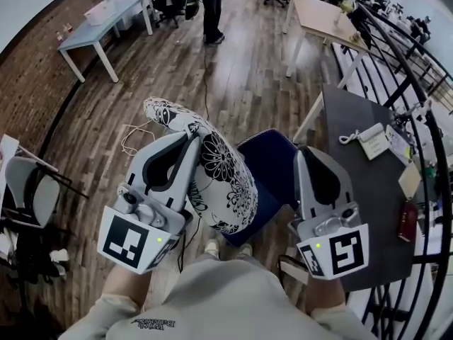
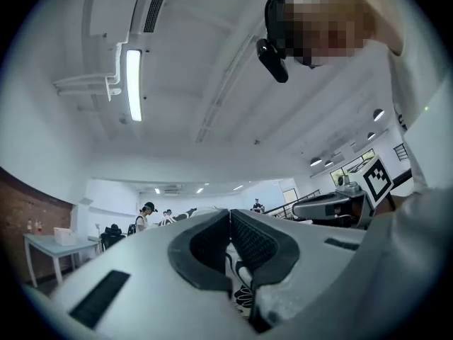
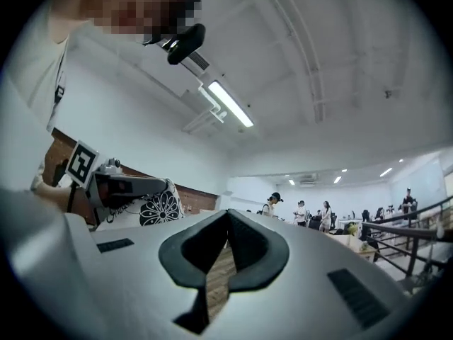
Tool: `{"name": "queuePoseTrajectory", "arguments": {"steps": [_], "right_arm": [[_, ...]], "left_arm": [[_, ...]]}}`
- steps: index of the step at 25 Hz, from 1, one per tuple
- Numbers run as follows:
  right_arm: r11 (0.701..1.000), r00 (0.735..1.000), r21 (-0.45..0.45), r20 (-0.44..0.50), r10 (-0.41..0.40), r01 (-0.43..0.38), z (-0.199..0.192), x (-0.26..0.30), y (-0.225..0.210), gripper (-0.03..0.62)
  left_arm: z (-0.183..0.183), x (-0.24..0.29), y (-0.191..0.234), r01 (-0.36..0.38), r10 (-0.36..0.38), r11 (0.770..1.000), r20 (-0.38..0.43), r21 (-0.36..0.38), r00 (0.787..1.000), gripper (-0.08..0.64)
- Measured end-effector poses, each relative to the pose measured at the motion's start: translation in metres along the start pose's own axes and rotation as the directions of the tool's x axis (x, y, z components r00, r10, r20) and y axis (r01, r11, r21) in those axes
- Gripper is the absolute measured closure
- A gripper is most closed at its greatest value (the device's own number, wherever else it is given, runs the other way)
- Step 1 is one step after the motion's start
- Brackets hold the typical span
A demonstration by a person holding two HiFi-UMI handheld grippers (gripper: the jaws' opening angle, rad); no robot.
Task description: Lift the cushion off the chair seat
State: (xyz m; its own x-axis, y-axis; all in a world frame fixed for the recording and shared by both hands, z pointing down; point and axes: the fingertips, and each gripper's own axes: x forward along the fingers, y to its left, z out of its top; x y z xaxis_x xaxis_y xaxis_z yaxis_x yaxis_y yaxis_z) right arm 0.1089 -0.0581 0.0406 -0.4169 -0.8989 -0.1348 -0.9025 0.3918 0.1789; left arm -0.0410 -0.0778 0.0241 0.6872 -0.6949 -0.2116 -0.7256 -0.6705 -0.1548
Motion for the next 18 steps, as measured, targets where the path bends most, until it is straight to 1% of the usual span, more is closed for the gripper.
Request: {"name": "queuePoseTrajectory", "arguments": {"steps": [2,4,8,10,13,15,18], "right_arm": [[1.0,1.0,-0.015,-0.007,0.001,-0.001,-0.001,-0.002,0.004,0.589],[1.0,1.0,-0.001,-0.02,-0.001,0.001,-0.007,-0.006,0.006,0.589],[1.0,0.998,0.017,-0.068,0.002,-0.001,-0.034,-0.014,0.017,0.589],[1.0,0.996,0.005,-0.094,0.0,0.001,-0.049,-0.016,0.021,0.589],[1.0,0.991,-0.017,-0.13,-0.025,0.023,-0.065,-0.018,0.017,0.589],[0.999,0.989,-0.025,-0.144,-0.046,0.043,-0.073,-0.018,0.009,0.589],[0.998,0.987,-0.023,-0.144,-0.067,0.065,-0.081,-0.016,-0.001,0.589]], "left_arm": [[-0.002,-0.002,0.002,-0.002,0.002,1.0,-0.002,-0.026,1.0,0.552],[-0.011,-0.002,0.003,-0.003,0.002,0.998,-0.019,-0.066,1.0,0.552],[-0.035,-0.006,-0.003,-0.003,-0.004,0.994,-0.061,-0.109,0.998,0.552],[-0.05,-0.011,-0.007,-0.009,-0.002,0.992,-0.091,-0.123,0.996,0.552],[-0.073,-0.015,-0.016,-0.022,0.001,0.989,-0.137,-0.148,0.991,0.551],[-0.088,-0.013,-0.022,-0.033,0.009,0.988,-0.158,-0.151,0.987,0.552],[-0.109,-0.007,-0.026,-0.042,0.015,0.99,-0.195,-0.135,0.981,0.552]]}}
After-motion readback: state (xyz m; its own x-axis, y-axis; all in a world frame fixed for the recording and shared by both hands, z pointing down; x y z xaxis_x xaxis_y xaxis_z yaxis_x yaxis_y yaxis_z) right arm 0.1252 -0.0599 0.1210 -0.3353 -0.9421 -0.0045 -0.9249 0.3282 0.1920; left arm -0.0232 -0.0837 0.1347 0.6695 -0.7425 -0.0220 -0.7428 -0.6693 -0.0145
